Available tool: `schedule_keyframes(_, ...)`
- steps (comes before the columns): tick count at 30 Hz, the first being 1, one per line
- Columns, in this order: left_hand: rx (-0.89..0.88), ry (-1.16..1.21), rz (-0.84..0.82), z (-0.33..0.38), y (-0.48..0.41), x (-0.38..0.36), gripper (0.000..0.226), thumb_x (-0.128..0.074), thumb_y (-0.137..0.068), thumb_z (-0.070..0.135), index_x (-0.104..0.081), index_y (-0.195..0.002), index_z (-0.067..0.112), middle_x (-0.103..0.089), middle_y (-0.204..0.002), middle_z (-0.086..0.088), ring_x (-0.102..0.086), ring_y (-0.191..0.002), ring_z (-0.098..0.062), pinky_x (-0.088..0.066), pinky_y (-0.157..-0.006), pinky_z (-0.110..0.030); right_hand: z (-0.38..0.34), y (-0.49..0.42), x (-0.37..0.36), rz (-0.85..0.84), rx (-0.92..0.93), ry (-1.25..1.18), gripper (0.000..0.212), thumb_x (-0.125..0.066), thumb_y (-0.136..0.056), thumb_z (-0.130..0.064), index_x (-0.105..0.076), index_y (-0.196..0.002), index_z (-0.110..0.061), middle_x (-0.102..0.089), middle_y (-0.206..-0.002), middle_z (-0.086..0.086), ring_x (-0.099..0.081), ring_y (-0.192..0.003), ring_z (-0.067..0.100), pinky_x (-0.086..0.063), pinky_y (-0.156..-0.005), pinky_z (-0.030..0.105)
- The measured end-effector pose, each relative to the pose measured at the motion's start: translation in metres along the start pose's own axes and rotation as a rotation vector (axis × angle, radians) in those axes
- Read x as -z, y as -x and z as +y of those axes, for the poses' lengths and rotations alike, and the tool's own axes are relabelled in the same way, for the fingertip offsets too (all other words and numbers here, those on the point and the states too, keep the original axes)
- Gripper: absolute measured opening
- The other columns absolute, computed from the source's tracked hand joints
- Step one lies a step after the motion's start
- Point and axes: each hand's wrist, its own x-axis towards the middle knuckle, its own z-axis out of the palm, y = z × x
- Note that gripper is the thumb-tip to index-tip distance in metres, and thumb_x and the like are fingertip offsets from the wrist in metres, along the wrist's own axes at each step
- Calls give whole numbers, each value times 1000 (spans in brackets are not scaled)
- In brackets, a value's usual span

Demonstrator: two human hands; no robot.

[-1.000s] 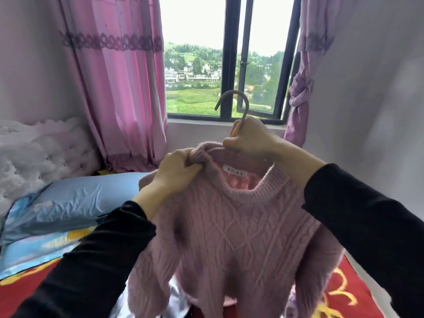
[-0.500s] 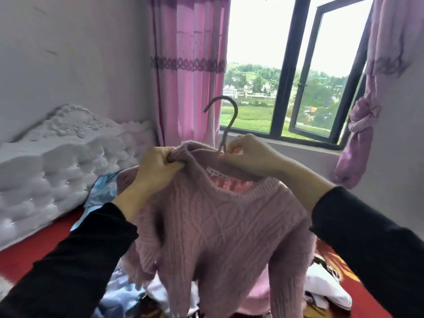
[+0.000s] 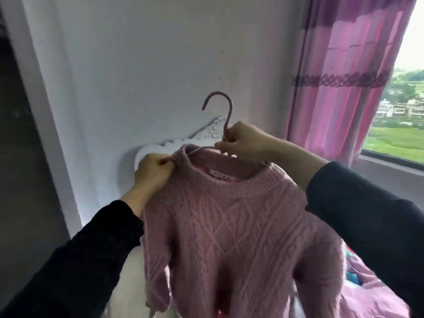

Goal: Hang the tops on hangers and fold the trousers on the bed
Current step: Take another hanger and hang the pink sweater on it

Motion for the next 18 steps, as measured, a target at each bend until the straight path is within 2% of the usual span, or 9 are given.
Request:
schedule_keyframes(2, 31, -57, 36, -33, 0, 38, 23, -53, -88, 20, -69, -71, 20, -71, -78, -1, -63, -82, -18, -46, -70, -29, -40, -23, -28, -56, 78, -45, 26, -63, -91, -31, -68, -72, -14, -69, -74, 5, -61, -66, 17, -50, -67, 32)
schedule_keyframes(3, 56, -70, 48, -50, 1, 57, 27, -51, -91, 19, -69, -72, 21, -71, -78, 1, -62, -84, -19, -42, -68, -26, -60, -35, -43, -83, 105, -59, 26, -64, -91, -30, -67, -72, -14, -69, -73, 5, -60, -65, 16, -50, -66, 32)
schedule_keyframes(7, 163, -105, 44, -120, 2, 133, 40, -33, -98, 30, -71, -107, 31, -66, -114, 6, -55, -104, -15, -37, -85, -28, -138, -79, -108, -181, 175, -54, 34, -63, -90, -31, -68, -83, 1, -66, -74, 10, -56, -62, 18, -52, -65, 36)
schedule_keyframes(9, 183, -199, 33, -159, 7, 179, 44, -25, -100, 35, -65, -117, 36, -62, -120, 9, -51, -106, -12, -34, -85, -27, -185, -103, -144, -228, 212, -43, 33, -61, -90, -30, -67, -84, 2, -62, -68, 5, -54, -56, 15, -49, -62, 32)
schedule_keyframes(12, 202, -372, 30, -208, 9, 247, 45, -19, -101, 38, -61, -118, 37, -62, -122, 8, -54, -110, -14, -35, -82, -28, -255, -137, -189, -295, 287, 2, 31, -59, -93, -27, -67, -83, 2, -60, -67, 4, -50, -53, 11, -46, -58, 29)
schedule_keyframes(15, 229, -490, 62, -245, 1, 309, 43, -20, -102, 38, -60, -114, 27, -64, -119, 2, -57, -111, -21, -36, -82, -30, -319, -172, -225, -305, 344, 27, 34, -60, -93, -28, -57, -65, -9, -56, -63, 0, -52, -58, 14, -43, -54, 24)
schedule_keyframes(18, 250, -535, 116, -276, -14, 361, 41, -25, -103, 36, -58, -121, 17, -60, -128, -3, -52, -118, -21, -34, -87, -27, -373, -209, -258, -319, 386, 32, 34, -59, -92, -26, -53, -62, -11, -58, -67, 4, -57, -67, 21, -47, -63, 28)
